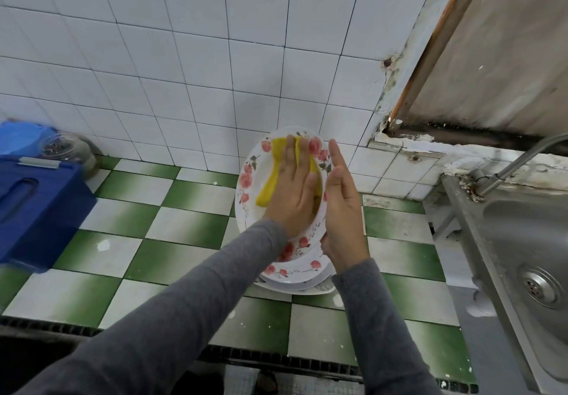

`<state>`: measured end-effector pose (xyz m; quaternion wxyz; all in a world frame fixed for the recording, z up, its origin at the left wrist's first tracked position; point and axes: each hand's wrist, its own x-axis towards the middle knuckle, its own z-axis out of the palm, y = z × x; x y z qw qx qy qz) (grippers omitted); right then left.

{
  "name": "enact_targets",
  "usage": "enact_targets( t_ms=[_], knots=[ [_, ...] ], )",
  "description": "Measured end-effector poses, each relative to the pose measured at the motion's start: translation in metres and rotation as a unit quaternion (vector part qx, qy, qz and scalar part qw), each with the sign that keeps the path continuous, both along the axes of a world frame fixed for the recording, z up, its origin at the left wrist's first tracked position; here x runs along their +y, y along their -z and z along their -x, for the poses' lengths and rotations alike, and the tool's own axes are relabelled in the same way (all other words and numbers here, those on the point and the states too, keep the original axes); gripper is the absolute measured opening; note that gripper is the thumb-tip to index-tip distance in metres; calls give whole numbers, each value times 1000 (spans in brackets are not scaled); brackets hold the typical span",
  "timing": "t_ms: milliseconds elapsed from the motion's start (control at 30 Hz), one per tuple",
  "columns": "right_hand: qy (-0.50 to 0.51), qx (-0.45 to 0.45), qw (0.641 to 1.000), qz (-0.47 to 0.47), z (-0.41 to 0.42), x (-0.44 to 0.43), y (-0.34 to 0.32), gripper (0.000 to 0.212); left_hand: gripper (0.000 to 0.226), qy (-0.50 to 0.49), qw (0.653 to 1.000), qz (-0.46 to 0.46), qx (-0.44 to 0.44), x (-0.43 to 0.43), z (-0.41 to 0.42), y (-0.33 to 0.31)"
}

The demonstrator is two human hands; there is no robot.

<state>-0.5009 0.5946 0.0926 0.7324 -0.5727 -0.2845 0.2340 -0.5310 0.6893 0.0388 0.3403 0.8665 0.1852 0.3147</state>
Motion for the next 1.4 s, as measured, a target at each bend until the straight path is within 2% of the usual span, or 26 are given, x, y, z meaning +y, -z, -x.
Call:
enact_targets(
  t_ms=[100, 167, 233, 300, 433, 533, 600, 667, 800, 900, 967, 1067, 1167, 1267, 1400],
  knots=[
    [-33, 35, 998, -31, -1, -8, 3, 38, 64, -53, 996, -71, 12, 20, -2, 2],
    [-55, 65, 995, -61, 1, -11, 5, 38, 61, -143, 989, -10, 29, 33, -2, -6],
    [-67, 48, 995, -57, 6, -11, 4, 39, 59, -199, 977, 70, 43, 36, -7, -11],
    [-53, 14, 998, -34, 6, -8, 2, 40, 62, -171, 983, 68, 13, 25, -10, -13],
    [-39, 9, 999, -26, -2, -4, 4, 43, 63, -17, 999, -29, -16, 3, -4, -2],
    [-54, 32, 997, -45, -5, -7, 9, 39, 63, -44, 996, -73, 10, 23, -3, 2],
    [-61, 44, 996, -55, -4, -9, 9, 40, 64, -124, 989, -57, 50, 41, -5, 4],
    [-60, 45, 996, -51, -3, -9, 8, 41, 65, -156, 985, -29, 66, 45, -7, 5],
    [-37, 28, 998, -30, -7, -2, 9, 40, 61, -41, 998, -51, 14, 10, -7, 3],
    [-35, 51, 997, -40, -11, -5, 13, 39, 61, 14, 991, -131, 27, 19, -3, 7],
    [-50, 76, 994, -53, -10, -8, 12, 39, 63, -51, 989, -125, 62, 35, -4, 7],
    [-57, 89, 993, -59, -6, -10, 8, 40, 69, -182, 982, -13, 54, 35, -5, -1],
    [-37, 60, 997, -45, -7, -9, 8, 37, 70, -219, 973, 29, 65, 15, -8, -1],
    [-19, 50, 998, -26, -8, -7, 14, 36, 68, -182, 976, 48, 110, 3, -6, 3],
    [24, 33, 999, -22, -14, -9, 22, 42, 63, -29, 992, -33, 115, -9, 5, 12]
  ],
)
